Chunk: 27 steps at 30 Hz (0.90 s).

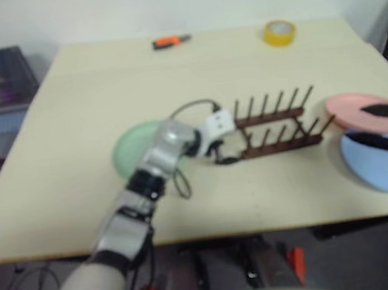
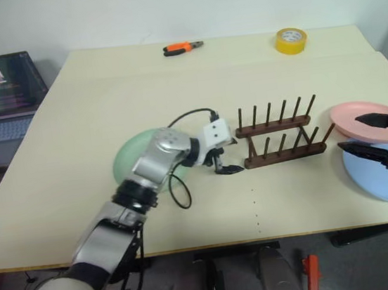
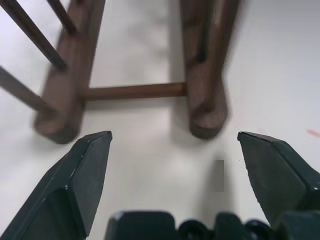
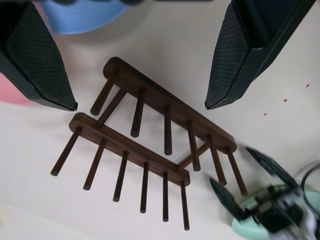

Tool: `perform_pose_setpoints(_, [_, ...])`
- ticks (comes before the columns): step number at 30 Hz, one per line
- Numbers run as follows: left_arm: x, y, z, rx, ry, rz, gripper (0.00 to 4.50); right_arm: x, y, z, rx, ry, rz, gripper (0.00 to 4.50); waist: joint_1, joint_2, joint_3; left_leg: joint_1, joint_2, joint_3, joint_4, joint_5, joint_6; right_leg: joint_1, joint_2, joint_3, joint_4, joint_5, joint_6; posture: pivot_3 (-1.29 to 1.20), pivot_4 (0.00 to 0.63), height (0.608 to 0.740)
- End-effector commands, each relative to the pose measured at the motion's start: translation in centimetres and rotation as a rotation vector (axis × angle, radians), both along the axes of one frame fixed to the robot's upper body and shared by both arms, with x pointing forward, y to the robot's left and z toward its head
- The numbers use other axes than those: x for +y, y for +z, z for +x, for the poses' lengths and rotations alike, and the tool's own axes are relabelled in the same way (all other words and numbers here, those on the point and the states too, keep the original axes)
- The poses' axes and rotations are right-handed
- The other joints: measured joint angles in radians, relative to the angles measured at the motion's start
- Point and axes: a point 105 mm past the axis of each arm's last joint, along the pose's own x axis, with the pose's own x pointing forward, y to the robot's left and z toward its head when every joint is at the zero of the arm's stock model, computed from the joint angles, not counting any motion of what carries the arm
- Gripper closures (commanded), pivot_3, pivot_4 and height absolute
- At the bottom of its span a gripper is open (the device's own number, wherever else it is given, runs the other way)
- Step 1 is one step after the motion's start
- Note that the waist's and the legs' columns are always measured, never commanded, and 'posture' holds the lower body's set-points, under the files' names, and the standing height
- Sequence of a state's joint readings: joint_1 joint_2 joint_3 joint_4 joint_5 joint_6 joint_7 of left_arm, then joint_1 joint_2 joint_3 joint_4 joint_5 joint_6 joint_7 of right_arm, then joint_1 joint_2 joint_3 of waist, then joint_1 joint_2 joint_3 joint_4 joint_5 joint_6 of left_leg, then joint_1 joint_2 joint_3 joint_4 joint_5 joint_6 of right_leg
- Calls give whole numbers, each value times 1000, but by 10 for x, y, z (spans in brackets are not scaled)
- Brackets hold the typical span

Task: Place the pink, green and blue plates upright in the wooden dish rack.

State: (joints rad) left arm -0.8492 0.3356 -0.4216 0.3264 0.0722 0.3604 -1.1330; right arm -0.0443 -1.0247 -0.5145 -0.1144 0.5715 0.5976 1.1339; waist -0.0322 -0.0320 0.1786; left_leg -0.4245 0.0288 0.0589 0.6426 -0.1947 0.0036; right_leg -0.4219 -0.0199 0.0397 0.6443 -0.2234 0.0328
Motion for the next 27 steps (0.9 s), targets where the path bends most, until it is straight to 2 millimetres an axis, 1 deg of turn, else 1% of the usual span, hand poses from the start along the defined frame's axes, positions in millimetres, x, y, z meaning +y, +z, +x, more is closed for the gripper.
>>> perform_pose_setpoints(1, [11,26,-17,-38,-31,-29,21,10,2,-6,-1,45,1,0,2,0,0,0,0,0,0,0,0,0,0,0,0,0,0,0,150,740])
perform_pose_setpoints(3, [25,31,-29,-31,-39,-14,372,16,-5,-11,34,64,16,0,1,0,0,0,0,-1,0,0,0,0,0,-1,0,0,0,0,150,740])
perform_pose_setpoints(4, [28,32,-34,-25,-48,-7,559,19,-8,-12,46,69,22,389,1,0,0,0,1,-1,0,0,0,0,0,-1,0,0,0,0,150,740])
perform_pose_setpoints(6, [31,30,-48,5,-74,-2,1201,24,-15,-16,78,87,29,902,2,0,0,0,1,-1,1,0,0,0,0,-1,1,0,0,0,150,740])
perform_pose_setpoints(8, [27,22,-58,33,-88,6,1980,29,-22,-17,101,94,34,1703,3,0,0,1,0,0,2,0,0,2,-1,0,1,0,0,0,150,740])
perform_pose_setpoints(9, [24,19,-62,51,-96,4,2277,31,-26,-15,108,93,36,1973,3,0,0,1,0,-1,2,0,0,2,-1,0,0,0,0,0,150,740])
perform_pose_setpoints(12, [8,5,-74,117,-115,-23,3489,40,-40,-12,142,96,33,3145,3,0,0,1,-1,-1,3,0,0,2,-1,0,0,0,0,0,150,740])
perform_pose_setpoints(15, [-17,-6,-78,173,-100,-68,4500,41,-67,1,184,6,-17,4194,4,0,0,1,-1,-1,3,0,0,2,-1,0,0,0,0,0,150,740])
perform_pose_setpoints(16, [-22,-8,-78,187,-93,-82,4500,40,-72,5,190,-20,-29,4428,4,0,0,1,-1,-1,3,0,0,2,-1,0,1,0,0,0,150,740])
perform_pose_setpoints(22, [-41,-17,-71,197,-30,-98,4500,42,-94,17,198,-121,-75,4428,1,0,0,1,0,-2,1,0,0,1,1,0,1,0,-1,0,150,740])
perform_pose_setpoints(25, [-44,-21,-69,197,-14,-98,4500,42,-98,22,184,-152,-77,4428,2,0,0,1,0,-2,2,0,0,1,1,0,1,0,-1,0,150,740])
perform_pose_setpoints(27, [-47,-22,-64,189,15,-103,4500,39,-105,26,179,-177,-106,4428,2,0,0,1,-1,-1,2,0,0,1,0,1,1,0,0,0,150,740])
